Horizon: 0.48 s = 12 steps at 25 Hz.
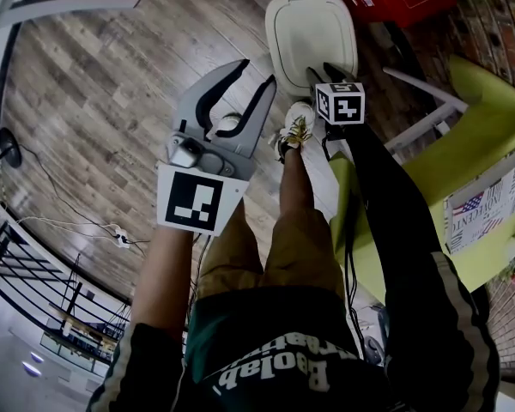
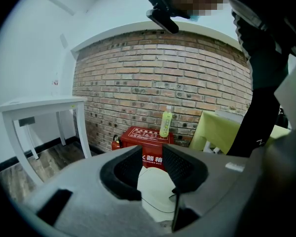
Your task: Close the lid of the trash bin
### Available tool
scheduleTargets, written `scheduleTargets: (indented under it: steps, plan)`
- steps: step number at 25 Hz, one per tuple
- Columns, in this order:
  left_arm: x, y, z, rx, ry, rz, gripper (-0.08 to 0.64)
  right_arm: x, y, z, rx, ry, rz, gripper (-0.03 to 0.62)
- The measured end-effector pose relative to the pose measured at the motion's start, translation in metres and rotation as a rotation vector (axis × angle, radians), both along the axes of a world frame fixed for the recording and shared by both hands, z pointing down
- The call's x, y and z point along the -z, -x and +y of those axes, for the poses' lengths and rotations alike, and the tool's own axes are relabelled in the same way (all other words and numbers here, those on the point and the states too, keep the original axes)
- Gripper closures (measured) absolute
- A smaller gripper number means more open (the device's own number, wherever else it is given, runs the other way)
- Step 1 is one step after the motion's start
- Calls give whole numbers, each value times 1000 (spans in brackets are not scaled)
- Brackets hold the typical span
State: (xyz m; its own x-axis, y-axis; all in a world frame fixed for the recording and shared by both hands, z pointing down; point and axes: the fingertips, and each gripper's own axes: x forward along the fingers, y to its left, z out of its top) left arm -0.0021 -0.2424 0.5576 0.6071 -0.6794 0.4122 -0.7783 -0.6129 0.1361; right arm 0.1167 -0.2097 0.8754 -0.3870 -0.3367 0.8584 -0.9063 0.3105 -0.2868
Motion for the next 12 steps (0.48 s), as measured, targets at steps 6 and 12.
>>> scheduleTargets:
  steps: [6, 12]
  plan:
    - [1, -1, -2, -4, -4, -3, 430, 1, 0, 1, 27, -5, 7, 413]
    - [1, 1, -5, 2, -7, -3, 430, 0, 1, 1, 36, -11, 15, 413]
